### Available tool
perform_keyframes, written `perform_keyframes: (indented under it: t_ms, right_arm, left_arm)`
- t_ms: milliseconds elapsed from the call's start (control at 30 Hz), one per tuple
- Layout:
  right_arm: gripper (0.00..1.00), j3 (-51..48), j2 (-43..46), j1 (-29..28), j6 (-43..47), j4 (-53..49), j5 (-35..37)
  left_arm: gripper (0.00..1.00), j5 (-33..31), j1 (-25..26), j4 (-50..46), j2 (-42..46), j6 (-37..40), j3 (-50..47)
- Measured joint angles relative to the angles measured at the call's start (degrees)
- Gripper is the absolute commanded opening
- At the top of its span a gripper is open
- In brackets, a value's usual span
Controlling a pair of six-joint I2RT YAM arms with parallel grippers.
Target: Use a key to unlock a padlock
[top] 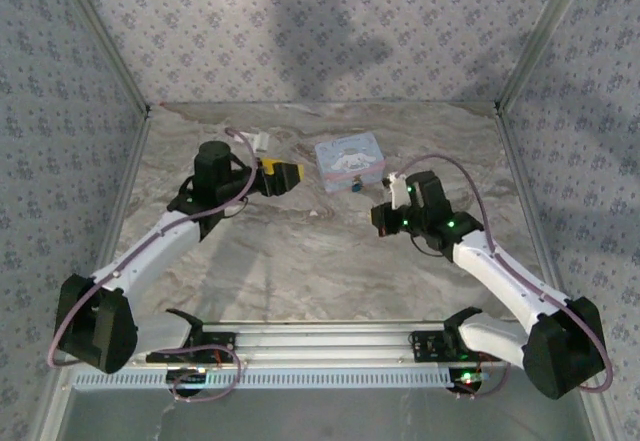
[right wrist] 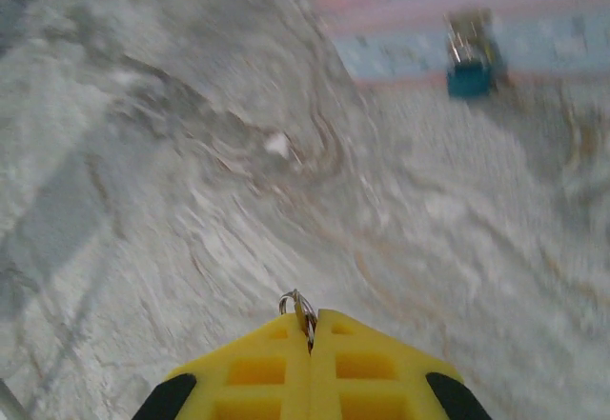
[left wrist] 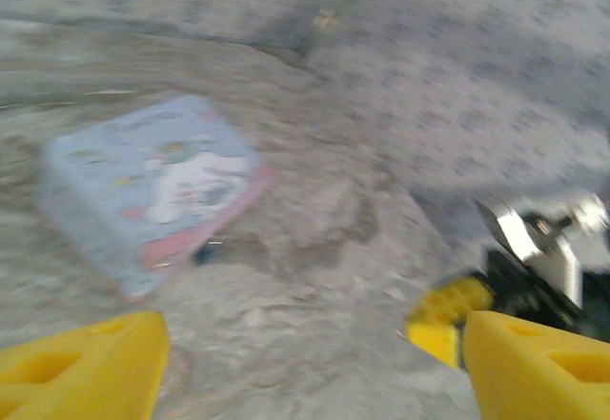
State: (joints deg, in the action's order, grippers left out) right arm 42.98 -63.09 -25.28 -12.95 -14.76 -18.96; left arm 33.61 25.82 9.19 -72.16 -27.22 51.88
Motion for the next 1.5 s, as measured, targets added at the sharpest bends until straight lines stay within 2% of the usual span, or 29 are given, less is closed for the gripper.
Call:
perform_keyframes:
  t_ms: [200, 433, 967, 1500]
  right_arm:
    - [0.00, 3.80, 0.00, 1.16, 9.18, 2.36, -9.09]
    - [0.00, 6.27, 0.00, 1.16, 15.65, 2.23, -16.20]
    - [0.00, 8.28, -1.75, 0.07, 18.60, 2.14, -20.59]
    - [0.00, 8.94, -2.34, -0.76, 17.90, 3.13, -21.42]
  left_arm:
    - [0.69, 9.90, 5.46, -1.20, -5.62, 3.87, 7.58]
    - [0.66, 15.08, 8.50, -3.85, -10.47, 6.62, 11.54]
    - [0.53, 18.53, 10.58, -4.96, -14.47, 7.28, 13.62]
    - [0.21, 20.04, 11.06, -5.27, -16.46, 7.72, 15.13]
